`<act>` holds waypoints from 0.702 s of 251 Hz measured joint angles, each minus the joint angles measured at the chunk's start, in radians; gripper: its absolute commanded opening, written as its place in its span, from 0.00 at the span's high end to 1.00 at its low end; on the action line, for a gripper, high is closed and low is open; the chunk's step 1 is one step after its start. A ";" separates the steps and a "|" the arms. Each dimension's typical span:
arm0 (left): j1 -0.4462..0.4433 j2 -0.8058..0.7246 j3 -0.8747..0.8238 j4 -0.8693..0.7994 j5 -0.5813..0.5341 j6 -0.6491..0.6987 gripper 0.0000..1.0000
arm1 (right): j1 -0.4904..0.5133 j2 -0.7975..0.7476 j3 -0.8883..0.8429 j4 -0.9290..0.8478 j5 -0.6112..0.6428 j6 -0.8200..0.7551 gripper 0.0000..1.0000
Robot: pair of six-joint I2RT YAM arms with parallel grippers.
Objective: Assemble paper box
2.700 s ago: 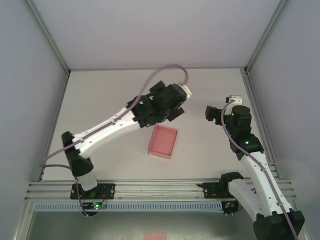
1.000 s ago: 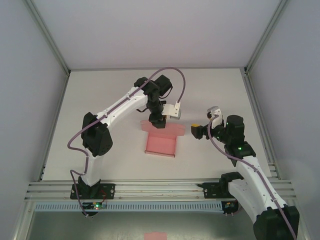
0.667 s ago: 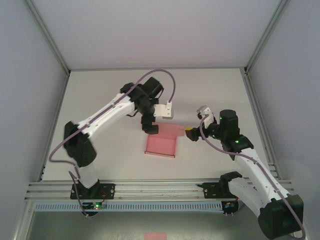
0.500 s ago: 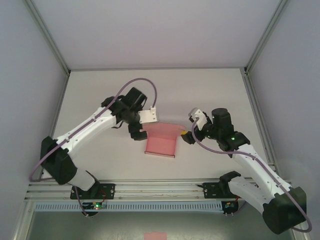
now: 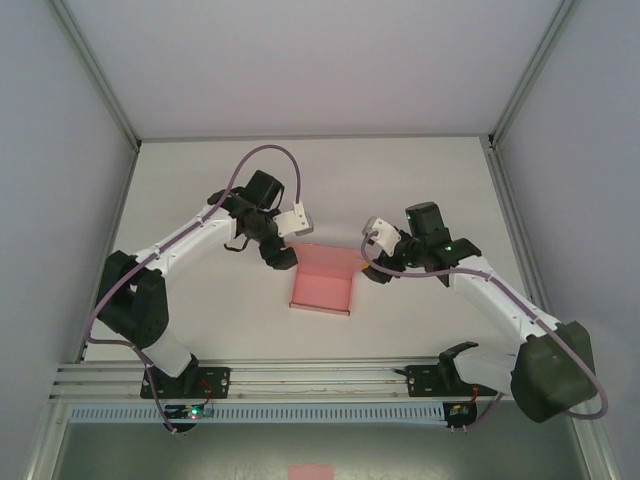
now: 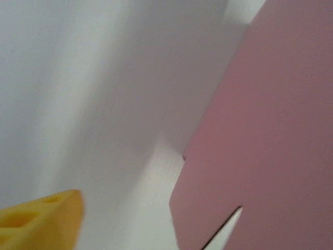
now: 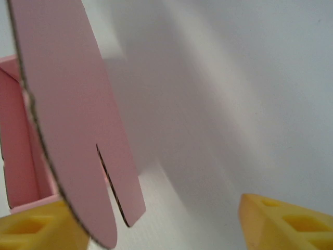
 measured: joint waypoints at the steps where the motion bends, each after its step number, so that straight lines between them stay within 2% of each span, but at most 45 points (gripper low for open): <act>1: 0.000 0.000 0.000 0.000 0.002 0.002 0.36 | 0.000 0.003 0.002 -0.001 -0.002 -0.001 0.31; 9: 0.000 -0.001 0.000 0.001 0.011 0.005 0.40 | 0.000 0.014 0.006 -0.002 -0.010 -0.005 0.31; 37: 0.000 -0.002 -0.009 0.004 0.024 0.013 0.44 | 0.000 0.036 0.011 -0.001 -0.031 -0.008 0.35; 58: 0.000 0.002 -0.010 0.005 0.024 0.012 0.45 | 0.001 0.048 0.013 -0.001 -0.041 -0.012 0.44; 72: 0.000 0.007 -0.010 0.007 0.023 0.011 0.50 | 0.002 0.056 0.017 -0.001 -0.044 -0.007 0.55; 83: 0.000 0.017 -0.010 0.007 0.020 0.006 0.52 | 0.003 0.064 0.021 0.001 -0.045 -0.008 0.58; 95: 0.000 0.033 -0.010 0.006 0.019 0.003 0.58 | 0.003 0.071 0.026 0.001 -0.049 -0.001 0.65; 109: 0.000 0.052 -0.010 0.006 0.016 -0.006 0.65 | 0.003 0.081 0.029 0.000 -0.058 -0.003 0.68; 125: 0.000 0.061 -0.010 0.008 0.016 -0.014 0.73 | 0.010 0.094 0.030 0.000 -0.063 0.000 0.83; 138: 0.000 0.061 -0.010 0.013 0.016 -0.020 0.78 | 0.016 0.102 0.030 -0.001 -0.063 0.009 0.89; 164: 0.000 0.056 -0.010 0.029 0.008 -0.037 0.91 | 0.024 0.105 0.030 0.002 -0.063 0.027 0.93; 176: -0.001 0.050 -0.011 0.037 0.000 -0.051 0.92 | 0.030 0.102 0.030 0.015 -0.057 0.047 0.93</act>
